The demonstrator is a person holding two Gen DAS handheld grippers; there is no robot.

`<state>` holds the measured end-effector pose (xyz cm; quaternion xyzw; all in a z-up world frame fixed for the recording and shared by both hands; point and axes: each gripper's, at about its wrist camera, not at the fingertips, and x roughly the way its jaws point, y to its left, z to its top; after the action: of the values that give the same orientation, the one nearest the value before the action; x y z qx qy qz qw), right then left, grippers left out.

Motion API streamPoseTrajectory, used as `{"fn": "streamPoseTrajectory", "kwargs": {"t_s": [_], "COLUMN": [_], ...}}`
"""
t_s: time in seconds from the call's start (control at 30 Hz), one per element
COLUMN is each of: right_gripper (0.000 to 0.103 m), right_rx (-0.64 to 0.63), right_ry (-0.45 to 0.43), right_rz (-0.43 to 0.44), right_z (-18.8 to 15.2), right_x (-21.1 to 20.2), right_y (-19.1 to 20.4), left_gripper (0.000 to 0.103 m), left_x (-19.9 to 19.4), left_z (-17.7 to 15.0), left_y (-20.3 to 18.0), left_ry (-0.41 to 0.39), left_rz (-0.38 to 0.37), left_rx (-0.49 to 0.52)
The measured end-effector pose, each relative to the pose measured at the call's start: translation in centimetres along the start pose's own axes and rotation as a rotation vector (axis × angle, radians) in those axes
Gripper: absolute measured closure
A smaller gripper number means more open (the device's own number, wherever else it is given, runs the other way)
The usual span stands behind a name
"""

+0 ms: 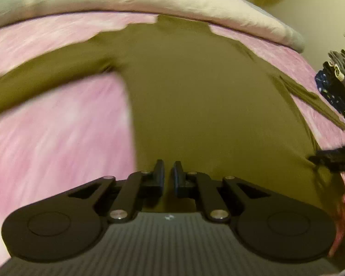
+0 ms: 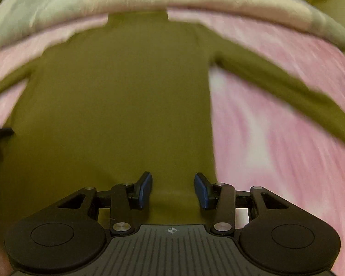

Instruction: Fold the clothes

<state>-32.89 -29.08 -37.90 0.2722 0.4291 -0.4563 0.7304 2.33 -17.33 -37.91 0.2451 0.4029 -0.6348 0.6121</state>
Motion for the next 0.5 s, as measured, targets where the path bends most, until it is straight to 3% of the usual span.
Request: {"fn": "streamPoseTrajectory", "kwargs": {"t_s": [0.07,0.17,0.23,0.3,0.37,0.43,0.5], "right_gripper": [0.06,0.059,0.059,0.059,0.059,0.059,0.059], "right_rx": [0.042,0.001,0.002,0.04,0.024,-0.016,-0.065], "right_ry": [0.028,0.077,0.059,-0.049,-0.094,-0.1,-0.037], "right_rz": [0.001,-0.014,-0.034,-0.012,0.02,0.044,0.048], "right_z": [-3.5,-5.2,-4.9,-4.1,-2.8,-1.9,-2.5], "right_x": [-2.4,-4.8,-6.0,-7.2,-6.4,-4.8,-2.4], "right_y": [-0.5,-0.2,0.0,0.0,0.5,1.3,2.0], "left_gripper": [0.097,0.098,0.096,0.096,0.095,0.091,0.091], "left_x": [-2.7,-5.9,-7.4,-7.2,-6.2,-3.7,-1.9], "left_z": [-2.7,-5.1,-4.9,-3.4,-2.7,-2.3,-3.1], "left_y": [-0.7,-1.9,-3.2,-4.6,-5.7,-6.6,-7.3], "left_ry": [0.036,0.066,0.011,-0.059,-0.084,-0.065,0.02], "left_rz": [0.039,0.104,0.123,0.124,0.13,0.132,0.163], "left_rx": [-0.033,-0.07,-0.09,-0.116,-0.116,-0.111,-0.112]}}
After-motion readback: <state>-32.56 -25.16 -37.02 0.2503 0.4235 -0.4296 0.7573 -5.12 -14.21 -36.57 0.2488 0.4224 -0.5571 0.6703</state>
